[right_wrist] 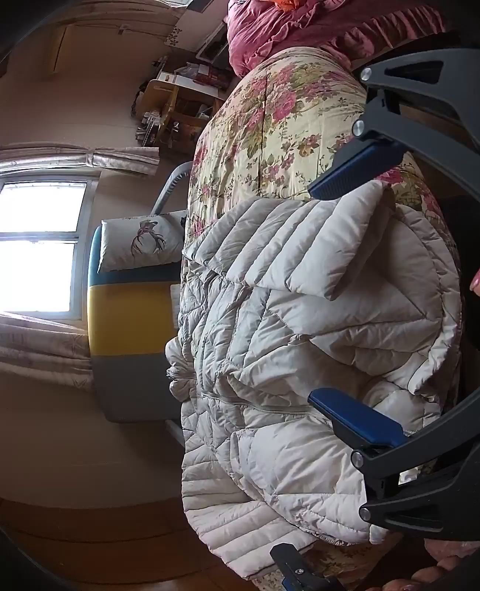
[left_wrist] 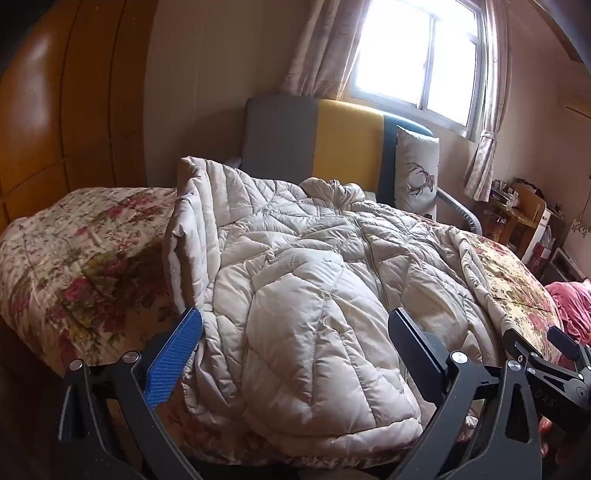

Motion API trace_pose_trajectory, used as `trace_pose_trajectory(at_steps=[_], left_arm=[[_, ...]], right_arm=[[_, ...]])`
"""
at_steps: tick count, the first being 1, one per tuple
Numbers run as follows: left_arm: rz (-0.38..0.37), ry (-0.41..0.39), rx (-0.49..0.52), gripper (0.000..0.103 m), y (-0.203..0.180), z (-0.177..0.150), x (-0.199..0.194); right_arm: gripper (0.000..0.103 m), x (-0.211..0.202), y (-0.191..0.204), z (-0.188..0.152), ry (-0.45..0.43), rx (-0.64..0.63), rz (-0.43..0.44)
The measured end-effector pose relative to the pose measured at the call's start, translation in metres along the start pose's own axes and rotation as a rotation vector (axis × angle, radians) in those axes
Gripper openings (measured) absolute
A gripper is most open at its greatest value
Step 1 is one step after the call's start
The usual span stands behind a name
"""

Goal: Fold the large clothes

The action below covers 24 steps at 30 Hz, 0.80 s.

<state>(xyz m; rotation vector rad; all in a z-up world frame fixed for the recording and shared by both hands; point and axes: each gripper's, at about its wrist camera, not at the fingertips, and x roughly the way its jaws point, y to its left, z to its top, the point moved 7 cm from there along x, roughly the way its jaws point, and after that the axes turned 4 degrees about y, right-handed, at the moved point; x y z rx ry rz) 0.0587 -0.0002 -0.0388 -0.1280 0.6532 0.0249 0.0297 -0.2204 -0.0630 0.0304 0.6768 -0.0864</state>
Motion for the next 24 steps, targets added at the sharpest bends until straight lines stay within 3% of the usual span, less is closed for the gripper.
trace_pose_trajectory(at_steps=[24], left_arm=[[-0.006,0.001,-0.007,0.1,0.003,-0.003,0.001]], right_arm=[[0.101,0.006,0.003,-0.003,0.003,0.006,0.021]])
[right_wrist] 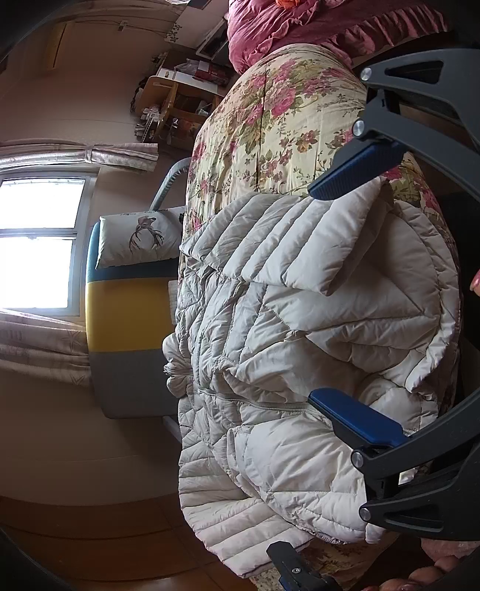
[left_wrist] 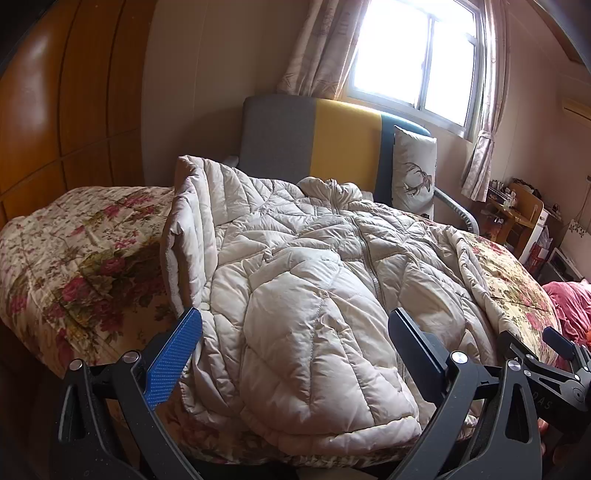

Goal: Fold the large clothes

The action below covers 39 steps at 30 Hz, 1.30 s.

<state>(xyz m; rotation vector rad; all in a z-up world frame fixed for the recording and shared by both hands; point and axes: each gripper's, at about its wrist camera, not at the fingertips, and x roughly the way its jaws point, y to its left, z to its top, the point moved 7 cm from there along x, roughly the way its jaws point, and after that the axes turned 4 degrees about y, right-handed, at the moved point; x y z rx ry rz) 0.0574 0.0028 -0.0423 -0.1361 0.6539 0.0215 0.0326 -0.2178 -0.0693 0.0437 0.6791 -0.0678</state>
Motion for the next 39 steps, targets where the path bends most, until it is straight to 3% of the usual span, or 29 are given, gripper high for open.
trace_pose_trajectory(at_steps=[39], left_arm=[[-0.003,0.021,0.008,0.1,-0.0063,-0.0012,0.0008]], right_arm=[[0.101,0.0036,-0.0052,-0.0031,0.017,0.008,0.005]])
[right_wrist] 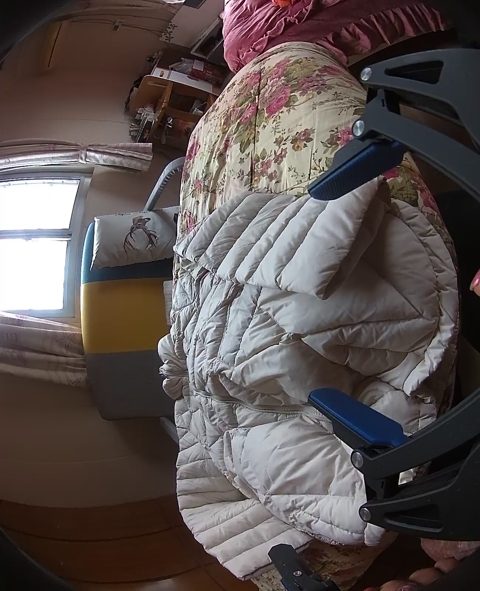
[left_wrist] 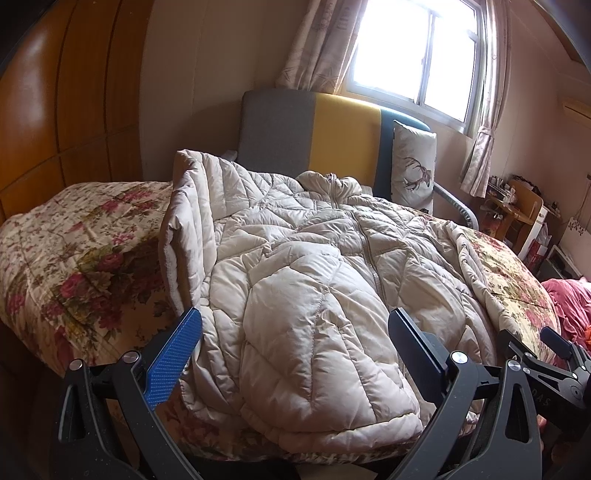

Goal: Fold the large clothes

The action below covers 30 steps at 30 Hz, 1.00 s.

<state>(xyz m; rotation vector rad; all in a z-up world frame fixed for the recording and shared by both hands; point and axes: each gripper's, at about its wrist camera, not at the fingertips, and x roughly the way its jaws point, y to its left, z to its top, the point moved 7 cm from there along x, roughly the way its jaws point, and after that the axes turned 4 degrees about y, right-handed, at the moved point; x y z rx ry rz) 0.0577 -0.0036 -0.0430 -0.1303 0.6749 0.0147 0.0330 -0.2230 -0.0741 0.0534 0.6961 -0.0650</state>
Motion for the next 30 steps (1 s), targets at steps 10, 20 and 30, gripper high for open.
trace_pose_trajectory(at_steps=[10,20,30], left_arm=[[-0.001,0.023,-0.006,0.1,-0.0005,-0.0042,0.003],[-0.003,0.042,-0.002,0.1,-0.0002,-0.0059,0.0072],[-0.002,0.058,0.002,0.1,0.0001,-0.0077,0.0093]], right_arm=[[0.101,0.006,-0.0059,-0.0032,0.025,0.018,-0.021],[0.101,0.0087,-0.0083,-0.004,0.036,0.023,-0.023],[0.101,0.009,-0.008,-0.0033,0.037,0.024,-0.025]])
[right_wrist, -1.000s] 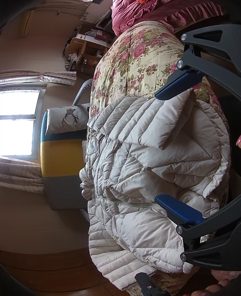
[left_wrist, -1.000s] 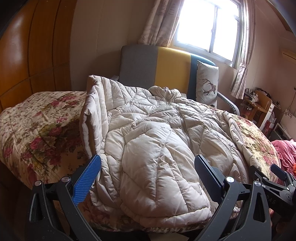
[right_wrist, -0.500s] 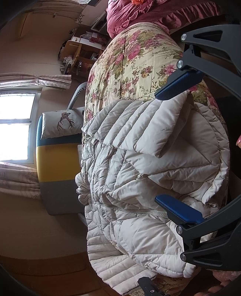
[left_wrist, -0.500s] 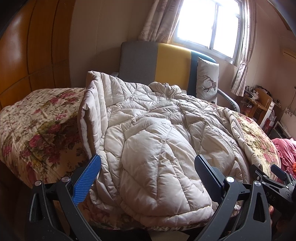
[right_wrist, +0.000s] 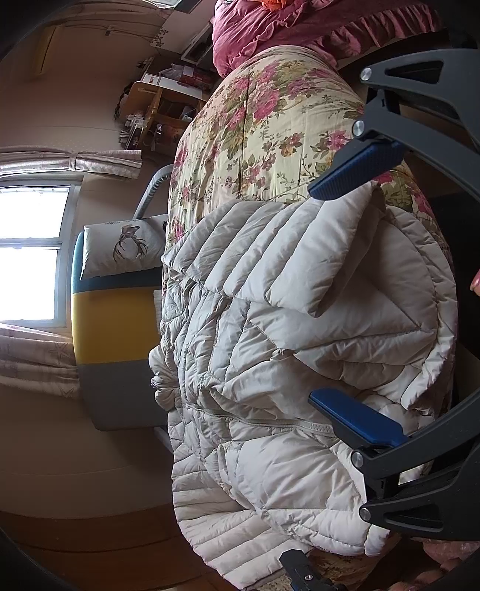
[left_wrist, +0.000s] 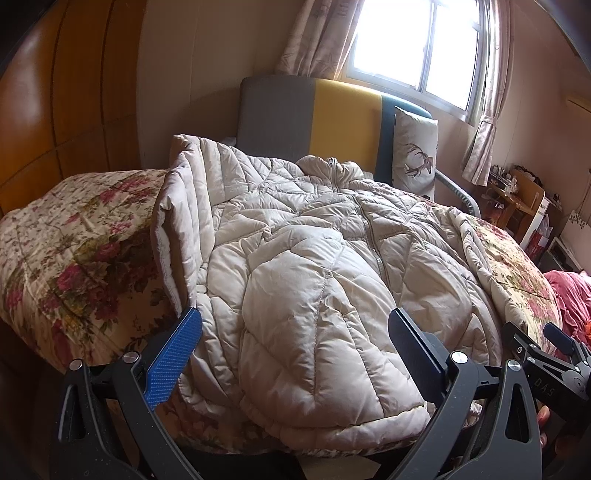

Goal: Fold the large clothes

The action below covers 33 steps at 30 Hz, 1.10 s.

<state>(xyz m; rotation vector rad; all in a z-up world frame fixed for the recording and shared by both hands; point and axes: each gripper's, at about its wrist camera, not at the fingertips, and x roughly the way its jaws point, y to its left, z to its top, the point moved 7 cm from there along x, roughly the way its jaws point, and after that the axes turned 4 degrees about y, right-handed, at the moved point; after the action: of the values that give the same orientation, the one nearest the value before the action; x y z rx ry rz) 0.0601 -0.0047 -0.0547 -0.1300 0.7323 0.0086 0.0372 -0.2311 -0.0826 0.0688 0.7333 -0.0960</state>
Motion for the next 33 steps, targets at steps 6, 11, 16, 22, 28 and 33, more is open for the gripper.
trace_pose_trajectory(at_steps=[6,11,16,22,28,33], left_arm=[[0.001,0.003,0.001,0.1,-0.001,0.0,-0.001],[0.003,0.009,0.001,0.1,0.0,0.0,0.001],[-0.017,0.015,0.01,0.1,-0.002,0.0,0.002],[-0.198,0.065,-0.007,0.1,-0.007,-0.002,0.009],[-0.142,0.053,-0.015,0.1,0.002,0.001,0.016],[-0.144,0.053,-0.005,0.1,0.005,0.001,0.02]], right_arm=[[0.101,0.0,-0.001,0.0,-0.002,-0.001,0.002],[0.101,0.0,-0.001,0.0,-0.001,-0.001,-0.001],[0.101,-0.005,-0.011,0.006,-0.04,0.028,-0.025],[0.101,-0.007,-0.025,0.021,-0.098,0.02,-0.008],[0.098,0.021,-0.027,0.007,0.046,-0.125,-0.01],[0.034,0.051,-0.046,-0.003,0.144,-0.139,0.016]])
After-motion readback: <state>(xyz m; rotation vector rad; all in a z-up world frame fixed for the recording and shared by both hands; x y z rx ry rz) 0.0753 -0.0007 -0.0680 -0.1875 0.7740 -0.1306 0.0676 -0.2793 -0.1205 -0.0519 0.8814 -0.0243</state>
